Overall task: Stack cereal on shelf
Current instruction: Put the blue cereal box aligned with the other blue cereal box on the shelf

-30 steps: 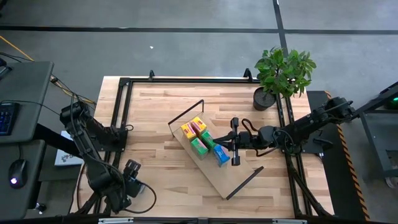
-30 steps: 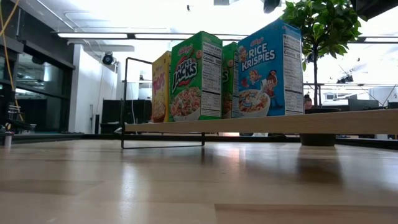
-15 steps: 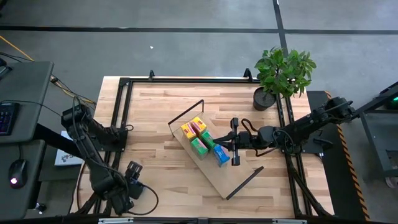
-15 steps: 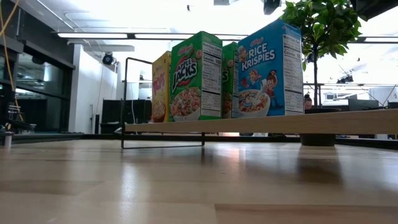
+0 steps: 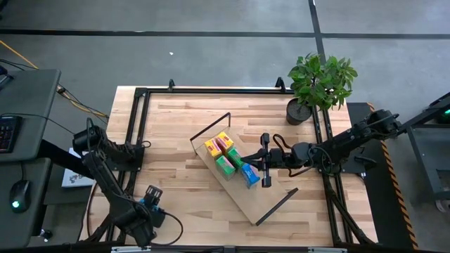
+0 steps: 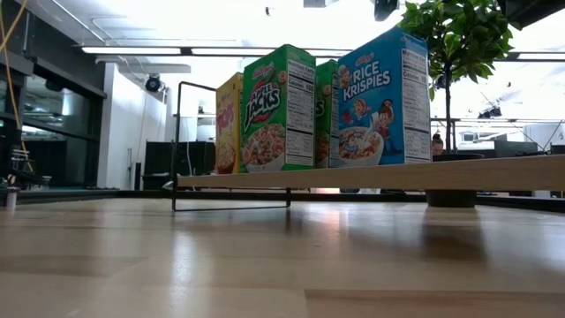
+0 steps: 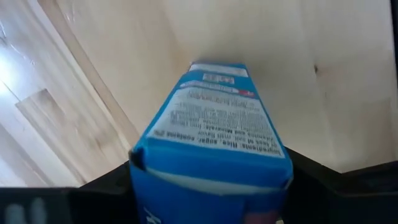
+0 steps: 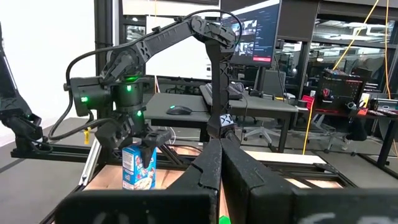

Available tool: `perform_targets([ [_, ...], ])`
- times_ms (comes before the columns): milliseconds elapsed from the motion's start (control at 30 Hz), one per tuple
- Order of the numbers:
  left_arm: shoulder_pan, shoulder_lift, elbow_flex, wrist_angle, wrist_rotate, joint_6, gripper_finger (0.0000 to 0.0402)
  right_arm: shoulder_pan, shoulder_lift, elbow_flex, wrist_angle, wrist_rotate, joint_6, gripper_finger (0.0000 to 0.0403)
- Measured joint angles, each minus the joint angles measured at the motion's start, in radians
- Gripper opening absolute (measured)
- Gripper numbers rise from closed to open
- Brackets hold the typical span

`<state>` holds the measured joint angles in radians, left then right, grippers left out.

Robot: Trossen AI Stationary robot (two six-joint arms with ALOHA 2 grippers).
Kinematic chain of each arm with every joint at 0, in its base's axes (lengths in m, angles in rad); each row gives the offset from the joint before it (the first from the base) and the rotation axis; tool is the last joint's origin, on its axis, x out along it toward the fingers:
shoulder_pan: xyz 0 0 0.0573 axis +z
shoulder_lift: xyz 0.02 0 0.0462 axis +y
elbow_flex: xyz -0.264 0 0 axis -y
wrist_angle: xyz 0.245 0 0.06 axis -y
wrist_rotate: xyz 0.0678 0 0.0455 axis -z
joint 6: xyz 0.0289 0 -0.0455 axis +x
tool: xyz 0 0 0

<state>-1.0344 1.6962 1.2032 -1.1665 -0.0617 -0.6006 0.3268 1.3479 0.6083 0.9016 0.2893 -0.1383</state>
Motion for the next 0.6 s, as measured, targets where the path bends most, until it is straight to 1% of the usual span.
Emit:
perform_targets([
  [133, 0.000, 0.000, 0.000, 0.013, 0.000, 0.002, 0.0225, 0.000, 0.000, 0.000, 0.000, 0.000, 0.000, 0.0000],
  [433, 0.000, -0.009, 0.000, 0.011, 0.010, 0.022, 0.0154, 0.000, 0.000, 0.000, 0.000, 0.000, 0.002, 0.0000],
  [600, 0.034, -0.044, 0.043, 0.007, 0.012, 0.041, 0.0141, 0.000, 0.000, 0.000, 0.000, 0.000, 0.001, 0.0000],
])
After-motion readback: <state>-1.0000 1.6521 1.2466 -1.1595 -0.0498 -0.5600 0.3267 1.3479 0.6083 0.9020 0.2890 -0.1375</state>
